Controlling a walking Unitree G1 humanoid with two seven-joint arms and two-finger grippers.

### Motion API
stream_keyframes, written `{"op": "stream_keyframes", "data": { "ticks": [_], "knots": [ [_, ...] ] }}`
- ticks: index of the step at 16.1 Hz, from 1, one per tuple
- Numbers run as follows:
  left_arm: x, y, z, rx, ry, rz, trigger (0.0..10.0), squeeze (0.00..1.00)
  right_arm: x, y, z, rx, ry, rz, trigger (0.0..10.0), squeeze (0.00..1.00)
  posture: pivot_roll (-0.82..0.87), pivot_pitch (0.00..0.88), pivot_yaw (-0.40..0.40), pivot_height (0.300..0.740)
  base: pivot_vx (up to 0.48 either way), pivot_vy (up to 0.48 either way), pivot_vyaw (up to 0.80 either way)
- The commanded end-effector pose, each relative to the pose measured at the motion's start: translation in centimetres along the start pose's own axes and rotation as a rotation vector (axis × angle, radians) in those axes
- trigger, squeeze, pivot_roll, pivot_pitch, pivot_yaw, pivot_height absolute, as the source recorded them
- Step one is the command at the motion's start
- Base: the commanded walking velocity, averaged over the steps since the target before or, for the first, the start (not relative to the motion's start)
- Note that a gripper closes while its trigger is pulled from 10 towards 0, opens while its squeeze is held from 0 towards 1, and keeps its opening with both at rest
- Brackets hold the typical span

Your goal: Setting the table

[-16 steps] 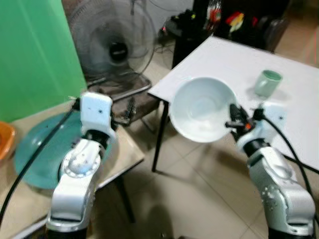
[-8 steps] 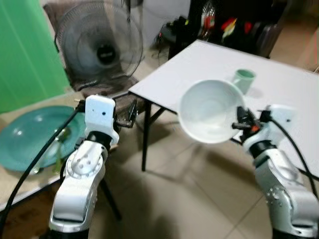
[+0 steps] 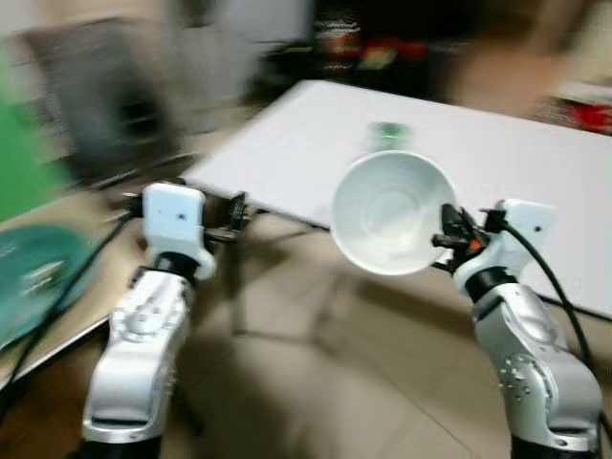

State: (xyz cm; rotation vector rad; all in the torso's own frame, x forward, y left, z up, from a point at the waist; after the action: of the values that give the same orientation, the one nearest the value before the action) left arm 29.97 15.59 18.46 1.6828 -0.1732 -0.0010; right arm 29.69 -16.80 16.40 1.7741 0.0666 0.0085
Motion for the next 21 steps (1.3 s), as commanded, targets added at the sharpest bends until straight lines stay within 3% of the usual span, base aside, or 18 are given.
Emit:
{"op": "stream_keyframes", "data": {
  "ticks": [1, 5, 12, 21],
  "knots": [
    [0.3, 0.3, 0.6, -0.010, -0.022, 0.004, 10.0, 0.00, 0.3, 0.9, 0.1, -0.002, -0.001, 0.028, 10.0, 0.00, -0.08, 0.000, -0.010, 0.740, 0.334, 0.000, -0.80],
    [0.4, 0.3, 0.4, -0.002, -0.025, 0.004, 10.0, 0.00, 0.5, 1.1, -0.2, -0.002, 0.005, 0.038, 10.0, 0.00, -0.08, 0.000, -0.010, 0.740, 0.332, 0.000, -0.74],
    [0.2, 0.0, 0.0, 0.016, -0.031, -0.011, 10.0, 0.00, 1.1, 0.8, -1.3, 0.027, 0.103, -0.009, 10.0, 0.00, -0.07, 0.000, -0.015, 0.740, 0.333, 0.000, 0.00],
    [-0.4, -0.4, 0.0, 0.021, -0.031, -0.026, 10.0, 0.00, 1.9, 0.9, -1.6, 0.039, 0.125, -0.024, 10.0, 0.00, -0.06, 0.000, -0.038, 0.740, 0.330, 0.000, 0.00]
  ]
}}
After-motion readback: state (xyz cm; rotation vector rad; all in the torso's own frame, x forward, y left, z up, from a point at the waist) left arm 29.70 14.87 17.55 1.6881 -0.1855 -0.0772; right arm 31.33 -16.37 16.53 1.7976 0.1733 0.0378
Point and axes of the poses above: a point about 5 cm out from each wrist's last joint towards the gripper, its own x axis pointing out of the wrist towards the gripper, its own y axis along the axis of the wrist's last joint, z = x × y, the point moved 3 cm from there along x, pointing out of the wrist towards the gripper, and after that the axes turned 1 degree about -x, right-handed, at the moved point
